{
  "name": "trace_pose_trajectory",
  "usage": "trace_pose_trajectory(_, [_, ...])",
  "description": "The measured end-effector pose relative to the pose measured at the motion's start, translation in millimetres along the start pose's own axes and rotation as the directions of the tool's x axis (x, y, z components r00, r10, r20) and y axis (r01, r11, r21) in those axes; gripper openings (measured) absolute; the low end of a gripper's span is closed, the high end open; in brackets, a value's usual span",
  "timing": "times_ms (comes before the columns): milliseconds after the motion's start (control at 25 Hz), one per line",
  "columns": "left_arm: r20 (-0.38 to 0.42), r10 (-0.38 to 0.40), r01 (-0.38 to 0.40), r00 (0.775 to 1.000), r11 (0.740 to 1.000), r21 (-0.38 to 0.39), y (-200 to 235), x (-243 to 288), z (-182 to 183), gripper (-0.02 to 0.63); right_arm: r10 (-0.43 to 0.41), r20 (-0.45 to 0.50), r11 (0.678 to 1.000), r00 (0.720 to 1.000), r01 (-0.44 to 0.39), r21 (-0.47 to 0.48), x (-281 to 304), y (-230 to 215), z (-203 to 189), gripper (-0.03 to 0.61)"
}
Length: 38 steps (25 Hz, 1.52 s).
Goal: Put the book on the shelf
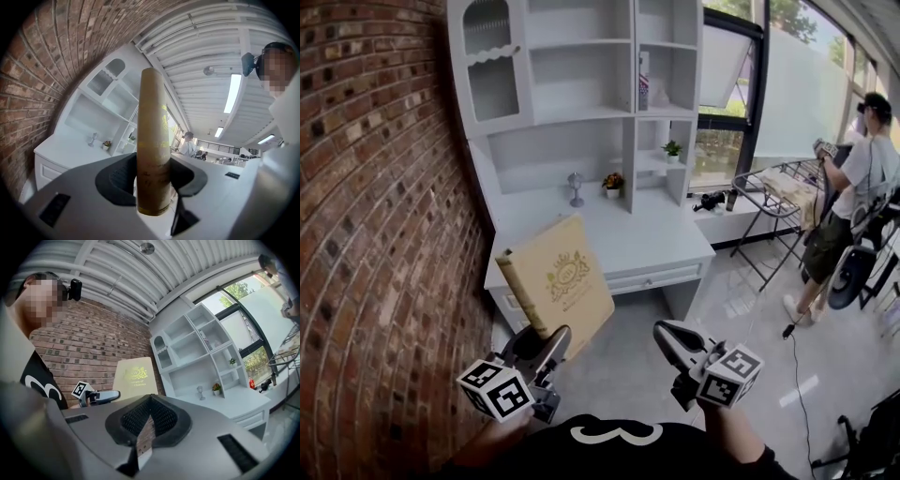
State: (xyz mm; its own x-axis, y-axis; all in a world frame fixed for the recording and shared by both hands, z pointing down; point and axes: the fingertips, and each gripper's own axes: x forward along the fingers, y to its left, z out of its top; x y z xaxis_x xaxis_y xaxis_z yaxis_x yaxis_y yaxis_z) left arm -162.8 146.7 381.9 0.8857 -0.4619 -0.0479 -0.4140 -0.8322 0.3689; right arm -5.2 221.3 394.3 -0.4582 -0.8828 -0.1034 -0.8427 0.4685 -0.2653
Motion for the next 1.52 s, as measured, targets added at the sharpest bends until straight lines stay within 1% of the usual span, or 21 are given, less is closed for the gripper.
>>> trace_pose_trajectory(120, [0.002, -0.012, 0.012, 1.0, 1.0, 0.011, -15.8, 4.8, -4.9, 0.189, -0.002, 0.015, 1.0, 1.0, 0.002, -0.003, -16.1, -3.3, 4.3, 0.011])
trace_pose_trajectory(280, [0.004, -0.02, 0.02, 1.0, 1.0, 0.017, -15.8, 10.9, -3.0, 0.189, -0.006, 0.026, 1.0, 1.0, 0.006, -0.018, -16.9, -6.7, 9.9, 0.011])
trace_pose_trajectory(600, [-0.011, -0.019, 0.019, 1.0, 1.0, 0.005, 2.2, 32.6, -4.5, 0.189, -0.026, 0.029, 1.0, 0.999, 0.026, -0.007, -8.7, -28.2, 10.7, 0.011])
trace_pose_trajectory(720, [-0.016, -0.016, 0.017, 1.0, 1.0, 0.011, 14.0, 43.3, -4.5, 0.189, -0.035, 0.024, 0.999, 0.999, 0.035, 0.003, 1.2, -41.5, 9.2, 0.011])
trace_pose_trajectory(960, [-0.039, 0.001, -0.002, 0.999, 1.0, -0.011, 58.0, 75.5, -3.1, 0.189, -0.037, -0.01, 0.999, 0.999, 0.037, 0.034, 42.8, -77.0, -0.7, 0.011])
trace_pose_trajectory(1160, [-0.055, 0.017, -0.019, 0.998, 0.999, -0.034, 111.6, 113.3, 5.9, 0.189, -0.038, -0.031, 0.998, 0.999, 0.039, 0.052, 91.9, -115.4, -2.2, 0.012])
trace_pose_trajectory(1520, [-0.068, 0.012, -0.016, 0.998, 0.998, -0.06, 206.4, 202.0, 46.0, 0.189, -0.064, -0.058, 0.993, 0.996, 0.069, 0.096, 192.7, -202.8, 9.1, 0.011])
